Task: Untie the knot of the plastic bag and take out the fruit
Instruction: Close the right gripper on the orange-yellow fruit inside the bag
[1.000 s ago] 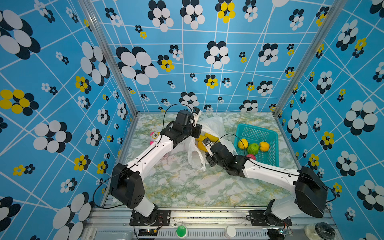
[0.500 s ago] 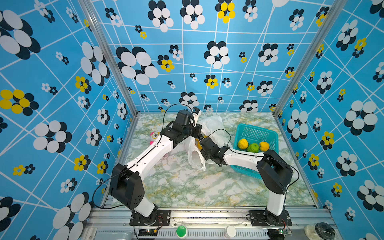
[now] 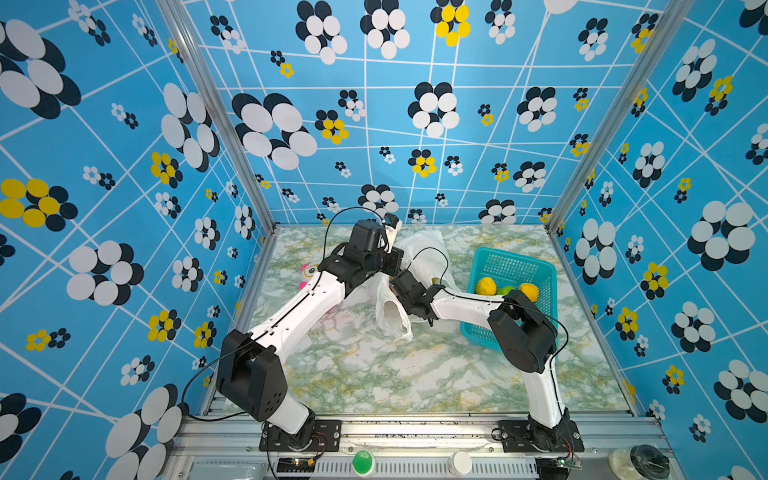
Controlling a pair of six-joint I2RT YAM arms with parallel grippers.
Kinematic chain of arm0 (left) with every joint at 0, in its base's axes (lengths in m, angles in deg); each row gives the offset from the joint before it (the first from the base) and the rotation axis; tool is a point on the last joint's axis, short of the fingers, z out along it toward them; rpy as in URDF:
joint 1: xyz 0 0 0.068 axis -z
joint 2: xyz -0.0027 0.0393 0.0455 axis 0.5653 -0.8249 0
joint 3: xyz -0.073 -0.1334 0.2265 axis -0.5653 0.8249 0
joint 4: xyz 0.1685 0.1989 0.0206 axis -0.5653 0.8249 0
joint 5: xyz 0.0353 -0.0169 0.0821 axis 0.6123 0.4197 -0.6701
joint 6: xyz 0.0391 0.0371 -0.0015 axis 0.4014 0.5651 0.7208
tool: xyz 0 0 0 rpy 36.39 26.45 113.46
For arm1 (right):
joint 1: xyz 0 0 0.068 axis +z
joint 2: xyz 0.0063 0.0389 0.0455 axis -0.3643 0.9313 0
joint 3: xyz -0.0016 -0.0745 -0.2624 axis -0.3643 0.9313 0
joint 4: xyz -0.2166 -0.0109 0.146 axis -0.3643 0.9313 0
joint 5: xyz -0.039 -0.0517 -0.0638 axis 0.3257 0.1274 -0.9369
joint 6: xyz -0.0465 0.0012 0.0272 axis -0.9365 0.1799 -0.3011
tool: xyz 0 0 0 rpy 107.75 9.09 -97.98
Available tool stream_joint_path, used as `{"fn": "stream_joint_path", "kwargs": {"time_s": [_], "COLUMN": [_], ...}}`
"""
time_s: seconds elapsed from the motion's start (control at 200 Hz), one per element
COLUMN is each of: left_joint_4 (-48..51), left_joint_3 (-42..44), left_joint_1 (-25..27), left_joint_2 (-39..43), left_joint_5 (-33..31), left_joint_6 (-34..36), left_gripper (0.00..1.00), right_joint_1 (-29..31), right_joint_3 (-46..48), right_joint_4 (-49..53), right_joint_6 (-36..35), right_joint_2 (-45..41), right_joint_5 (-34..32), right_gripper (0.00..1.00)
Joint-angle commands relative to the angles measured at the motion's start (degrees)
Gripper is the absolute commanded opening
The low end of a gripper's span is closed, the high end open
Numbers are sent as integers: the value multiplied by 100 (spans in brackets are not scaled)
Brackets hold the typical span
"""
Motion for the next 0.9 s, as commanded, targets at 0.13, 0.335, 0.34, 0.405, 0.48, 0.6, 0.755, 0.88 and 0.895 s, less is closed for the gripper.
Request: {"fn": "stream_joint_path", "kwargs": {"time_s": [0.13,0.335,0.34,0.405,0.48,0.6,0.755,0.88,0.895], "left_joint_4": [-41,-60,-59,-16,-6,-32,-15,16,32], "left_joint_3": [84,89,87,59,41,32,-16,-38,-46], "left_joint_1": [34,34,34,35,29,25,3,-25,-23], "left_joint_2": [259,231,228,192,172,154,93,24,15], "left_joint_5": [-48,-87,-89,-159,-190,-198,-224,-288,-312], "left_joint_6": [97,105,105,105,97,96,79,53,41], "left_gripper": [0,0,0,0,0,0,0,0,0], "right_joint_1": [-69,-65,-69,-67,-66,-47,0,2,6], "right_joint_3": [-369,-230,-226,-88,138,543,1068,1435,1483], "right_joint_4": [497,508,513,455,327,127,-165,-375,-398], "right_joint_6": [93,208,213,257,314,341,351,398,408], "right_joint_2": [553,142,123,-91,-383,-943,-1638,-2011,-2044], "right_joint_5": [-262,-111,-107,-52,18,179,455,640,642], "right_gripper": [73,45,45,42,39,35,28,23,22]}}
